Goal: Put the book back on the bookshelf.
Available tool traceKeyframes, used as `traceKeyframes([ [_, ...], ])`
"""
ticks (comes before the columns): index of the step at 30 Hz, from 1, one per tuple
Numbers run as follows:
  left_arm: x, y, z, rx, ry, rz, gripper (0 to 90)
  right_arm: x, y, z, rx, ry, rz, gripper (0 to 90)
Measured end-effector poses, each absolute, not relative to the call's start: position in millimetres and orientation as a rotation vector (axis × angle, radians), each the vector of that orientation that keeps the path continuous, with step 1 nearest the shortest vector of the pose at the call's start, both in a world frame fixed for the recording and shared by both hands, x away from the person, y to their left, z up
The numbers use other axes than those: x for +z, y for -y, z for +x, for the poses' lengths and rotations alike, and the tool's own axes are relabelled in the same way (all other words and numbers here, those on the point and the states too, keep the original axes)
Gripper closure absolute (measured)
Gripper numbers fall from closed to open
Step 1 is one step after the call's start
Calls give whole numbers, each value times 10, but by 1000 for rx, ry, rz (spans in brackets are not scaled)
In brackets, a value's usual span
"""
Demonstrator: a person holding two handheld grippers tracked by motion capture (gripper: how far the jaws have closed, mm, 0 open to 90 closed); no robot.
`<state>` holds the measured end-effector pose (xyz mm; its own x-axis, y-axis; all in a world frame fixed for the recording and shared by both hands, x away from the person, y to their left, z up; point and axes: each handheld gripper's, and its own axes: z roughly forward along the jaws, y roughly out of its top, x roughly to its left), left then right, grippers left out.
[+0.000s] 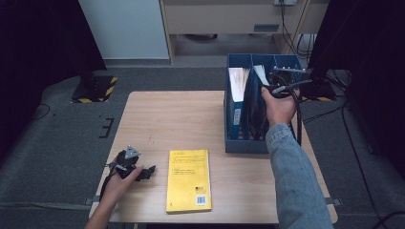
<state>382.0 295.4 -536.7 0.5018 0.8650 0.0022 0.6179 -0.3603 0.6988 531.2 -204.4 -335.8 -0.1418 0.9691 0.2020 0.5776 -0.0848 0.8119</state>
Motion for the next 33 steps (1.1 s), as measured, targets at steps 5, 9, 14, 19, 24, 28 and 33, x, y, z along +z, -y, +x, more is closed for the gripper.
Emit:
traceKeyframes([
  [5, -5367, -2951, 3817, 495, -1210, 2103, 0, -3368, 2026, 5267, 1173, -1737, 1663, 652],
  [9, -5367, -2951, 3817, 495, -1210, 2103, 0, -3325, 1984, 5195, 1202, -1789, 1627, 651],
  [14, -5368, -2951, 3817, 495, -1210, 2103, 0, -3323, 1922, 5180, 1202, -1813, 1609, 649],
  [19, -5367, -2950, 3820, 494, -1208, 2104, 0, -3315, 1845, 5181, 1194, -1829, 1608, 630],
  [24, -5367, -2949, 3822, 493, -1207, 2104, 0, -3298, 1846, 5179, 1175, -1841, 1610, 623],
  [28, -5367, -2949, 3822, 493, -1206, 2105, 0, -3280, 1883, 5121, 1198, -1868, 1617, 610],
  [33, -5368, -2947, 3821, 494, -1208, 2104, 0, -3264, 1927, 5027, 1211, -1899, 1596, 600],
])
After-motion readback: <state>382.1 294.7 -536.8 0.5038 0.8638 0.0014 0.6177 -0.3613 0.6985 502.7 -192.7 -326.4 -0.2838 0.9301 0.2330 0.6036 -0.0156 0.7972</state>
